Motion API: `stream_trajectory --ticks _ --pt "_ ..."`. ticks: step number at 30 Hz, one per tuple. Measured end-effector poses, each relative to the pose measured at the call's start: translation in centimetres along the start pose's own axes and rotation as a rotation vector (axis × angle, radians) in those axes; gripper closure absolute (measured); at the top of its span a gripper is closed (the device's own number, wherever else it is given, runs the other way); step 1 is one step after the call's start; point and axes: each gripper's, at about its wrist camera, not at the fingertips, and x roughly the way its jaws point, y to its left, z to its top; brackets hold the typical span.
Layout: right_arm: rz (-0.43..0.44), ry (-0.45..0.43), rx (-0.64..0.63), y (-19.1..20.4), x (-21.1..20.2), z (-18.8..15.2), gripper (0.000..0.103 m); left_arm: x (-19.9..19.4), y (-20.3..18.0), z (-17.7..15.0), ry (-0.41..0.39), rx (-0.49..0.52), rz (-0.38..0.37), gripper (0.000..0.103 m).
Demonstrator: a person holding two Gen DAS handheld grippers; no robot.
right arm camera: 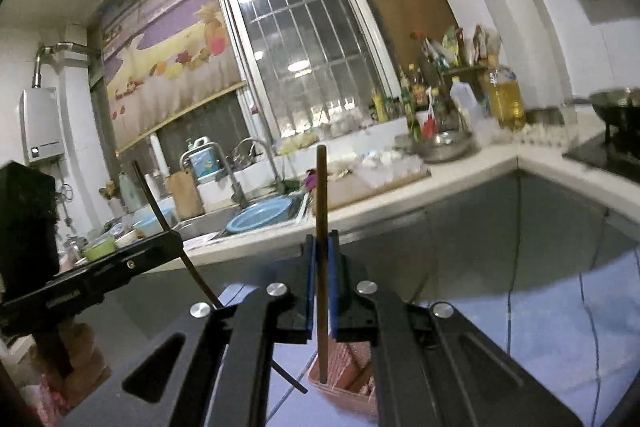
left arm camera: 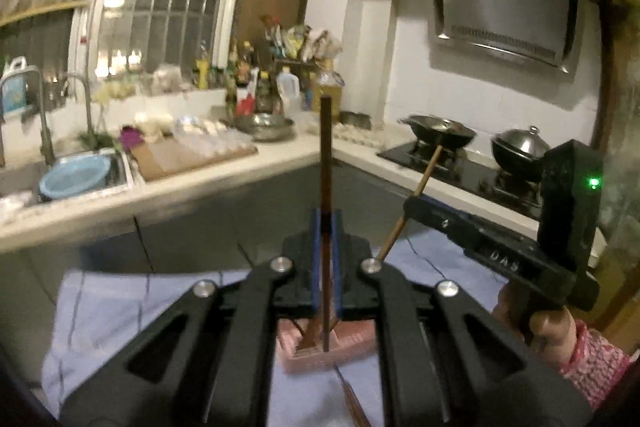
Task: Organize utensils
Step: 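Carry both chopsticks over the pink caddy and drop them in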
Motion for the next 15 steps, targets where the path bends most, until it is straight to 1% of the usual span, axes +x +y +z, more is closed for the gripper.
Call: stream_trajectory --ticks 2,3,5,6,8,11,13,14,15 --pt "-0.016 0.003 -0.014 -0.4 1.8 0.4 0.097 1.8 0.4 0.4 0.007 0.010 0.018 0.098" --pt "-0.026 0.012 -0.022 -0.8 2.8 0.1 0.097 3.3 0.6 0.1 0.026 0.014 0.022 0.098" --pt "-0.037 0.057 -0.022 -1.7 4.5 -1.4 0.097 5.5 1.1 -0.9 0.073 0.011 0.031 0.098" --pt "-0.036 0.083 -0.013 -2.1 5.0 -2.5 0.097 6.9 1.4 -1.9 0.110 0.006 0.032 0.098" --pt "-0.037 0.139 -0.002 -2.5 6.1 -4.7 0.097 8.4 1.9 -3.8 0.157 -0.002 0.026 0.098" --pt "-0.067 0.215 -0.002 -3.1 7.7 -7.5 0.096 11.6 2.3 -7.1 0.268 -0.017 0.063 0.098" --pt "-0.093 0.264 0.014 -3.3 8.7 -8.9 0.095 13.3 2.4 -8.9 0.332 -0.015 0.092 0.094" --pt "-0.089 0.281 0.030 -3.4 8.8 -9.3 0.095 13.9 2.5 -9.7 0.362 -0.015 0.104 0.094" --pt "-0.079 0.289 0.045 -3.2 8.7 -9.4 0.095 13.9 2.6 -10.2 0.374 -0.020 0.106 0.094"
